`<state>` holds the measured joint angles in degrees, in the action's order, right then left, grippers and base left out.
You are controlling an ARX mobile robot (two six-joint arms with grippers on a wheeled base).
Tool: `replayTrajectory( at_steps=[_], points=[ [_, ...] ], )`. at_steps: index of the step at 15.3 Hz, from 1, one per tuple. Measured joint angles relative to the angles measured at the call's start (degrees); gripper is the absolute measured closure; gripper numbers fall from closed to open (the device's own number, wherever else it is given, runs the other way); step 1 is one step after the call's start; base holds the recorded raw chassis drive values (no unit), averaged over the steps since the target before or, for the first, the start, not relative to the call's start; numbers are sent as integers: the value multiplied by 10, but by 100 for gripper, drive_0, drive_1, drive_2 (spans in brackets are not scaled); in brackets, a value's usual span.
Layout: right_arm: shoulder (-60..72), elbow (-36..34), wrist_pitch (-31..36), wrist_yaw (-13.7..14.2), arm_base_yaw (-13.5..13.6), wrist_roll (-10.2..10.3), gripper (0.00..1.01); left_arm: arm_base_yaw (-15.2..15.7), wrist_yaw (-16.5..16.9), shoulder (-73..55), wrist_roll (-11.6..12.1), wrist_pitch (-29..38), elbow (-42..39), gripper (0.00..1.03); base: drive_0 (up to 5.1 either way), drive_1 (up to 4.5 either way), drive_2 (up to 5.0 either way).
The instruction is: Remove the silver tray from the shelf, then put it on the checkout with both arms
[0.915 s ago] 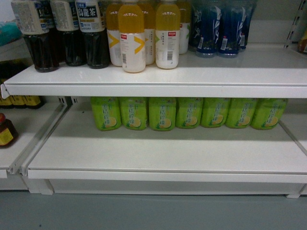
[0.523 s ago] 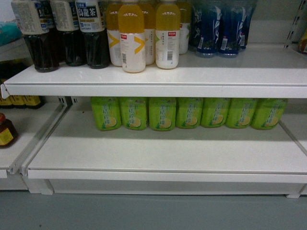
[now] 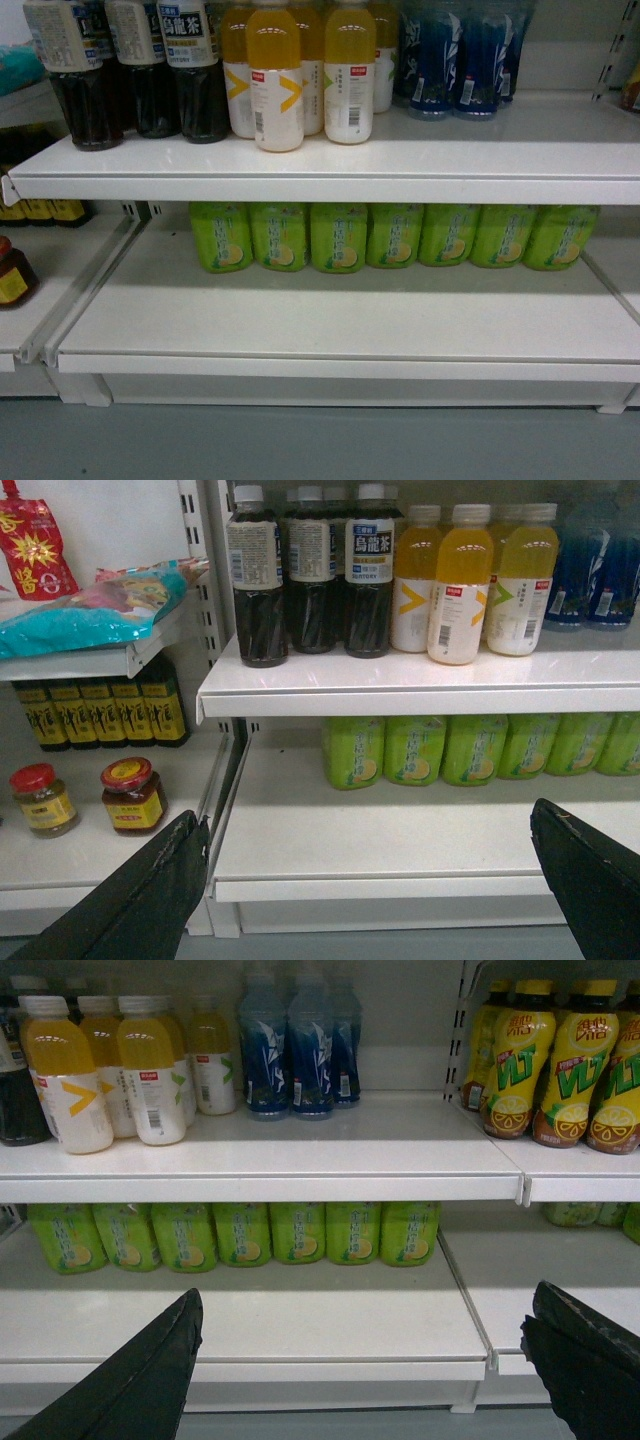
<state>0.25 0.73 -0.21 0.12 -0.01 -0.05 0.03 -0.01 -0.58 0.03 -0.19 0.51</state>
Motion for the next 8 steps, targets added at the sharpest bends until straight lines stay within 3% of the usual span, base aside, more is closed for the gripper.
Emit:
replayTrajectory(
  at_steps=[8],
  points=[
    [0,0,0,-2,0,0,3,0,-2,0,0,0,0,5,0,0,0]
  ],
)
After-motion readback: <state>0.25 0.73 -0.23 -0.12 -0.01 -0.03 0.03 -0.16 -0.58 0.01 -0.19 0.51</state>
